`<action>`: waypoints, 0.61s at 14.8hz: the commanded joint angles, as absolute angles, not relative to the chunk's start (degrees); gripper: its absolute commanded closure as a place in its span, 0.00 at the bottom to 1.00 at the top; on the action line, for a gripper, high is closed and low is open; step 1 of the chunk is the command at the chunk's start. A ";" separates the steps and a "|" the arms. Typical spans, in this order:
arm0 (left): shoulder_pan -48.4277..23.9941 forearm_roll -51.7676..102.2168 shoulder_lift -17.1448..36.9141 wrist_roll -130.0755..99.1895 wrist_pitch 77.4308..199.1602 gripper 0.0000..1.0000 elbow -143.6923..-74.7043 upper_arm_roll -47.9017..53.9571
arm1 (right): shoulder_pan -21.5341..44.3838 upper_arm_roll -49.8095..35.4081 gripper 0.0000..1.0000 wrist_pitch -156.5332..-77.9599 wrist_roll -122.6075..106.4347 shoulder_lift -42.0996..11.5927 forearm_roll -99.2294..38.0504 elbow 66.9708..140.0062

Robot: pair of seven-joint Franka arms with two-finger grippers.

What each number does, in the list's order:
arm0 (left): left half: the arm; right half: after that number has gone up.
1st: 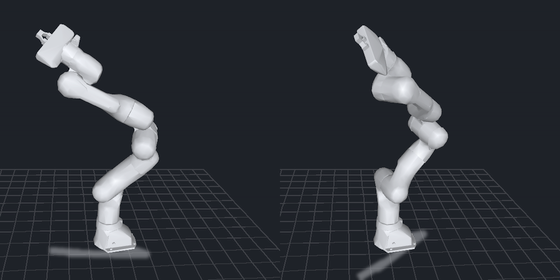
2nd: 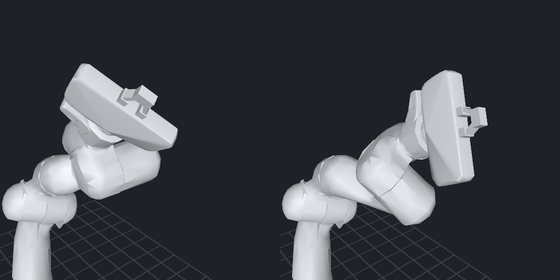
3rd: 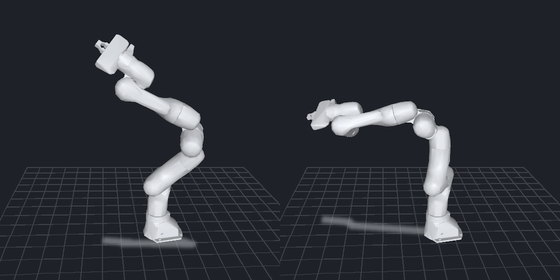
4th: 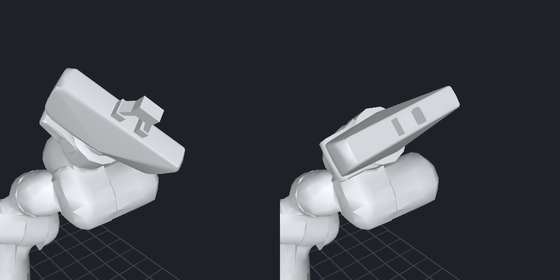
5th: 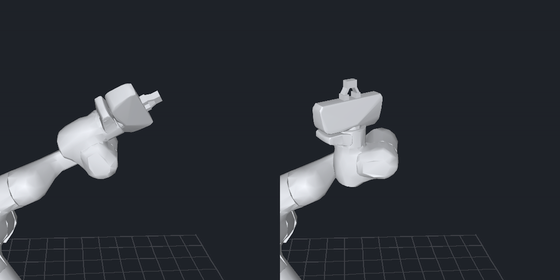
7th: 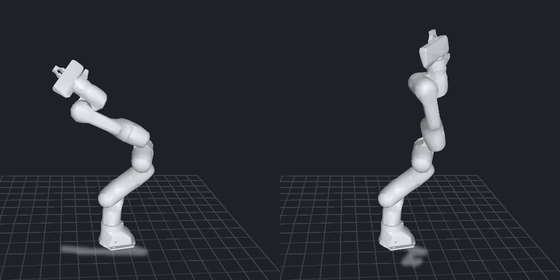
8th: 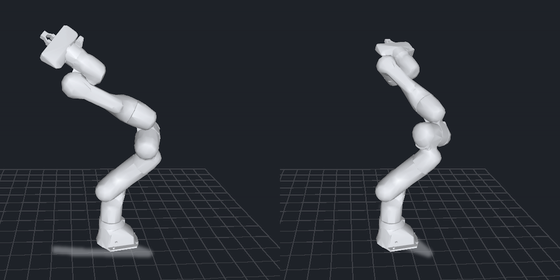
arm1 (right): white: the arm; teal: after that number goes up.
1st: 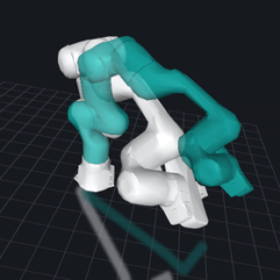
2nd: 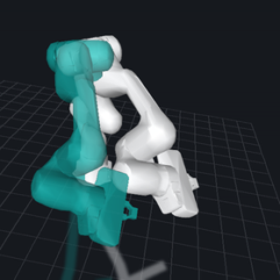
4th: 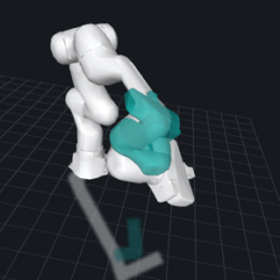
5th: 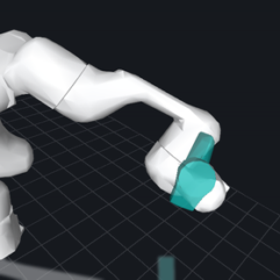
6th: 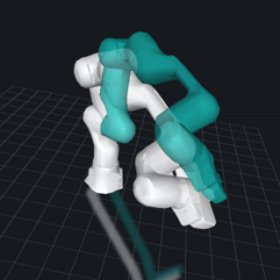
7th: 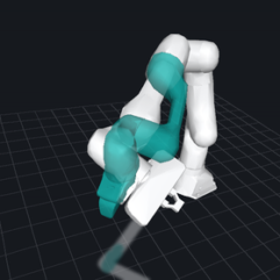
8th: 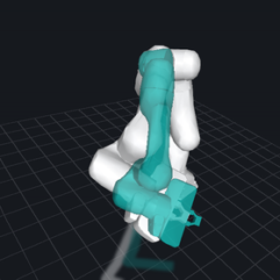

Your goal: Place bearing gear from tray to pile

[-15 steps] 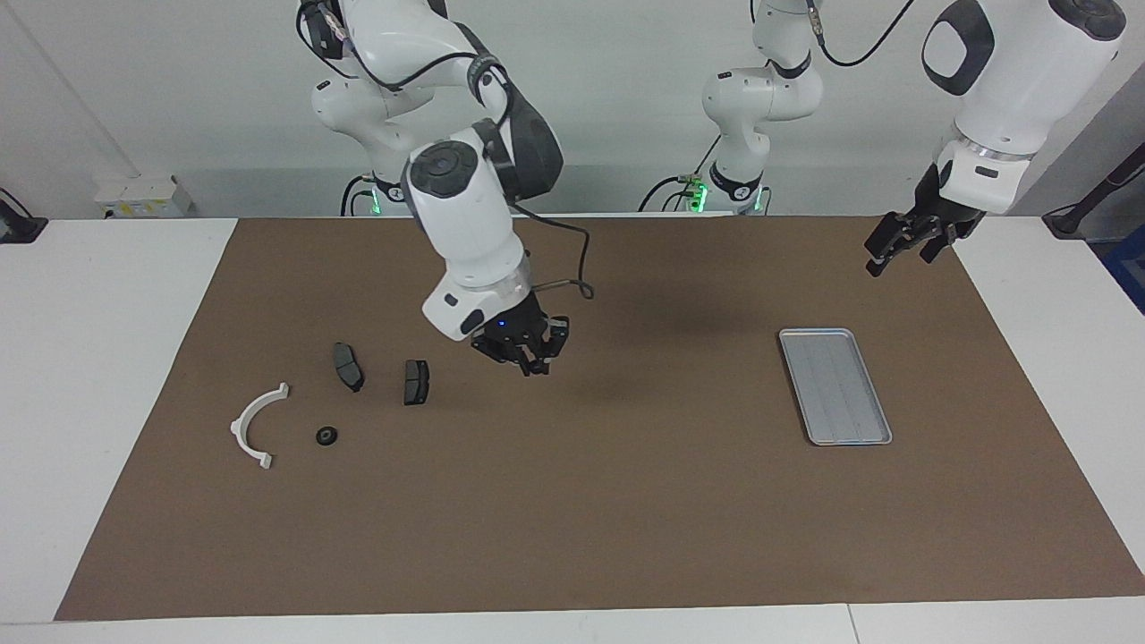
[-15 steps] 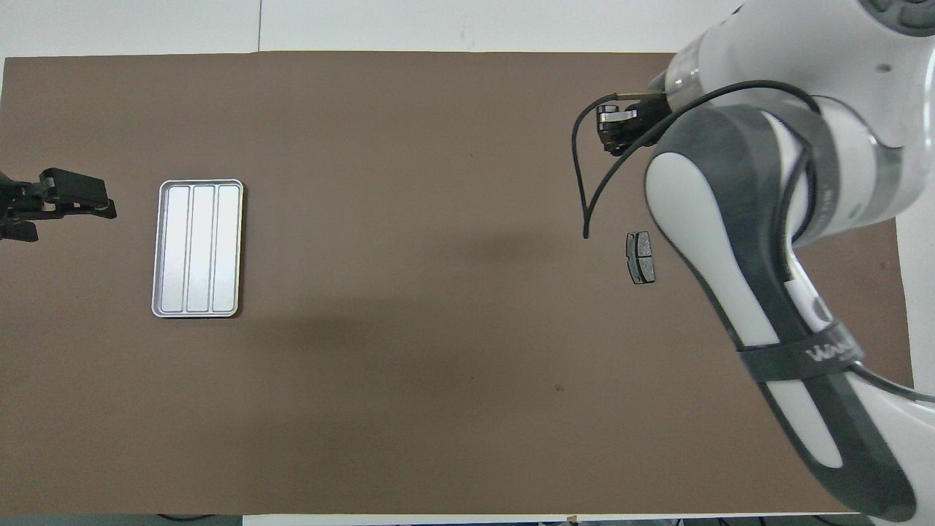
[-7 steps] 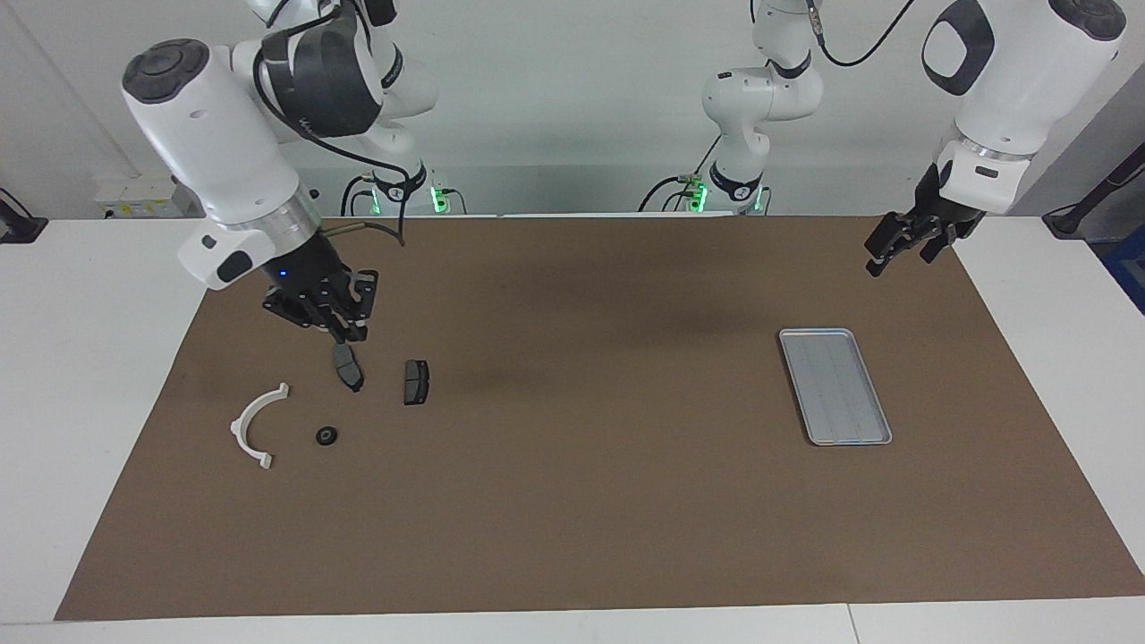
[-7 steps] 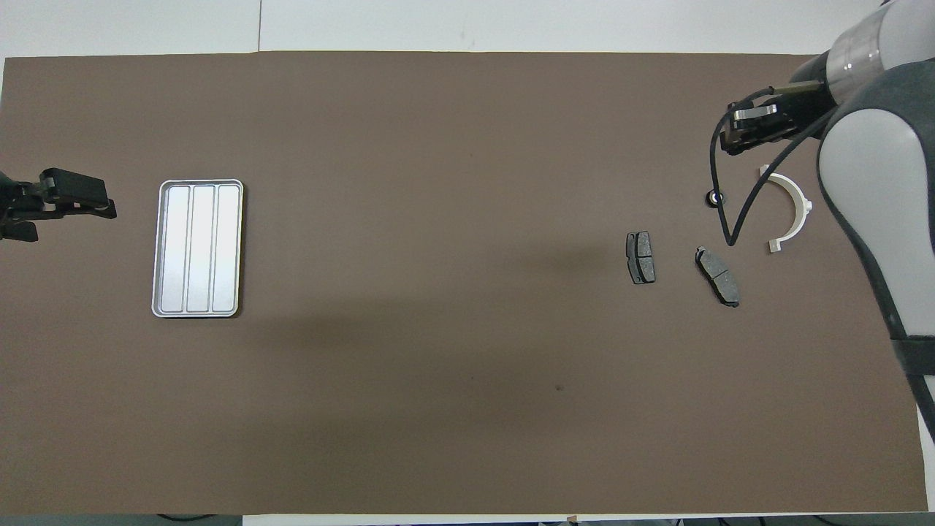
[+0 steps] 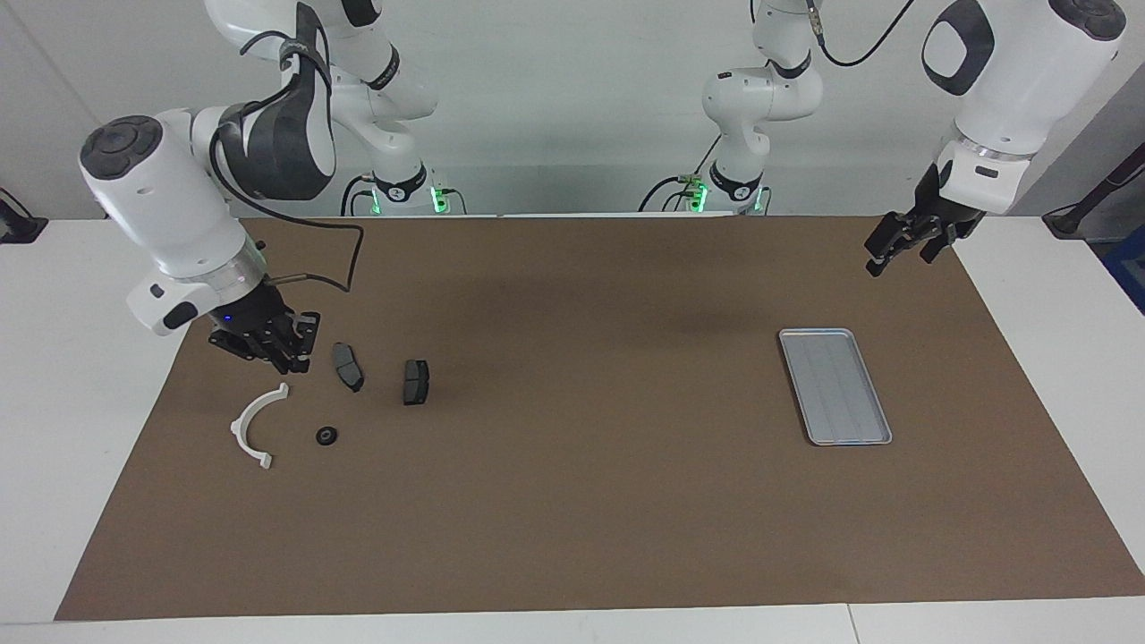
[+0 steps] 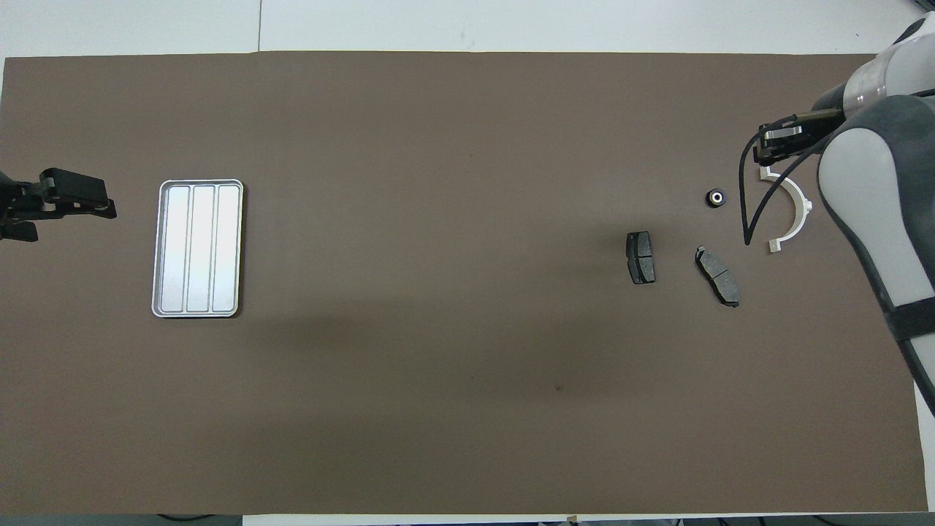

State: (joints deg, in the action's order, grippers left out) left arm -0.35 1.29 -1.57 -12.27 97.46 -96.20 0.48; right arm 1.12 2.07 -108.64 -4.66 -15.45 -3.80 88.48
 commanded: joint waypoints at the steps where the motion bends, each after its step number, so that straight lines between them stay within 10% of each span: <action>1: 0.18 1.14 -2.37 -11.34 97.73 0.00 -97.21 0.70 | 1.23 0.09 1.00 -113.63 -1.34 -14.68 -2.72 92.63; 9: 0.09 1.14 -2.37 -11.34 97.65 0.00 -97.21 0.70 | 1.23 -0.97 1.00 -126.63 -0.44 -16.17 -2.55 103.08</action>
